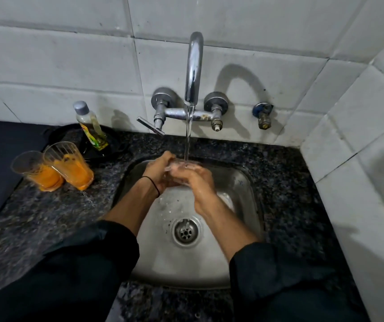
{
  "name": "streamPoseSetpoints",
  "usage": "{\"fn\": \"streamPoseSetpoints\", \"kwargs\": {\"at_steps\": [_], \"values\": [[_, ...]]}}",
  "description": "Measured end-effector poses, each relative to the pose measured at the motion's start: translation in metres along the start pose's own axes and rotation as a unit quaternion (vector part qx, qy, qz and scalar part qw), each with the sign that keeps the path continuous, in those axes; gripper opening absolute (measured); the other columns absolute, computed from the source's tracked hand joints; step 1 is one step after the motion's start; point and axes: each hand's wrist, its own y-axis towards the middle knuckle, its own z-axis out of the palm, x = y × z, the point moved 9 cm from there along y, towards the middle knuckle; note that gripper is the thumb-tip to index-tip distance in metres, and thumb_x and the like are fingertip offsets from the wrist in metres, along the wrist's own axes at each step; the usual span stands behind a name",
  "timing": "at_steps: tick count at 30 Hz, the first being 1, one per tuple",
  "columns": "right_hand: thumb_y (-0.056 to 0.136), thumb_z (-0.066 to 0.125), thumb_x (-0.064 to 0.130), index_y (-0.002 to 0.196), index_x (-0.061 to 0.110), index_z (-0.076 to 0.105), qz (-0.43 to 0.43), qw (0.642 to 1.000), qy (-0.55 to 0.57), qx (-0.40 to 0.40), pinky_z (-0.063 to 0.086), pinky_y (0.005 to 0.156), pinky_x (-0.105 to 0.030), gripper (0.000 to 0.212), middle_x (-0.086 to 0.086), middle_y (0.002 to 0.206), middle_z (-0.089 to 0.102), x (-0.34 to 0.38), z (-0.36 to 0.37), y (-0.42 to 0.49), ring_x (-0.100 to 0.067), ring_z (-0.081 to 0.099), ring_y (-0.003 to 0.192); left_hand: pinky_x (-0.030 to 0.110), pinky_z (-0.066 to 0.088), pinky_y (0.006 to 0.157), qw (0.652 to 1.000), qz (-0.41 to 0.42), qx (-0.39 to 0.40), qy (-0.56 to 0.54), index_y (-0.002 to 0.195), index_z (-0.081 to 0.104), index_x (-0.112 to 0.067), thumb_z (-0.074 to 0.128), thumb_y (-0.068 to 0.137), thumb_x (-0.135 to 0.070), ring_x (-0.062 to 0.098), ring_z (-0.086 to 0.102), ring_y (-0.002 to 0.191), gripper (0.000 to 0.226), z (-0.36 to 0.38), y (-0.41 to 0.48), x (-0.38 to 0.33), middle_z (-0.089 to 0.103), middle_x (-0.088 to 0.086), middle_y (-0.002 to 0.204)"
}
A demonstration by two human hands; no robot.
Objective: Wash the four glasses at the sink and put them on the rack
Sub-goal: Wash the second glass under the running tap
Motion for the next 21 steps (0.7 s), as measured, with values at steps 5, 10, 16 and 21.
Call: {"fn": "streamPoseSetpoints", "kwargs": {"at_steps": [5, 10, 16, 21], "values": [[0.086, 0.078, 0.032, 0.074, 0.011, 0.066, 0.069, 0.927, 0.237, -0.282, 0.052, 0.056, -0.030, 0.027, -0.001, 0.054, 0.066, -0.044, -0.039, -0.014, -0.017, 0.060, 0.051, 0.032, 0.054, 0.063, 0.983, 0.169, 0.009, 0.071, 0.088, 0.066, -0.012, 0.064, 0.089, -0.003, 0.020, 0.066, 0.072, 0.010, 0.017, -0.031, -0.016, 0.069, 0.007, 0.082], [0.091, 0.066, 0.051, 0.120, 0.013, 0.070, 0.148, 0.988, 0.038, 0.031, 0.059, 0.084, -0.041, 0.048, -0.004, 0.096, 0.077, -0.036, -0.020, 0.006, -0.022, 0.072, 0.097, 0.032, 0.056, 0.076, 0.935, 0.326, 0.050, 0.128, 0.091, 0.065, -0.014, 0.070, 0.080, 0.000, 0.021, 0.066, 0.087, 0.019, 0.007, -0.064, -0.038, 0.069, 0.012, 0.095], [0.095, 0.067, 0.018, 0.101, 0.003, 0.075, -0.018, 0.943, -0.285, 0.174, 0.060, 0.081, -0.041, 0.018, -0.015, 0.088, 0.078, 0.016, 0.001, 0.005, -0.023, 0.074, 0.074, 0.033, 0.047, 0.069, 0.973, 0.155, 0.038, 0.169, 0.091, 0.070, -0.019, 0.057, 0.095, -0.015, 0.027, 0.059, 0.082, 0.014, -0.020, -0.042, -0.022, 0.069, 0.007, 0.091], [0.090, 0.068, 0.034, 0.096, 0.018, 0.074, -0.186, 0.635, -0.727, 0.183, 0.046, 0.077, -0.032, 0.019, -0.008, 0.099, 0.073, 0.052, 0.043, -0.024, -0.027, 0.067, 0.094, 0.034, 0.052, 0.071, 0.991, 0.104, 0.005, 0.083, 0.110, 0.058, -0.017, 0.055, 0.099, -0.019, 0.011, 0.068, 0.064, 0.011, -0.019, -0.042, -0.038, 0.069, 0.005, 0.095]]}}
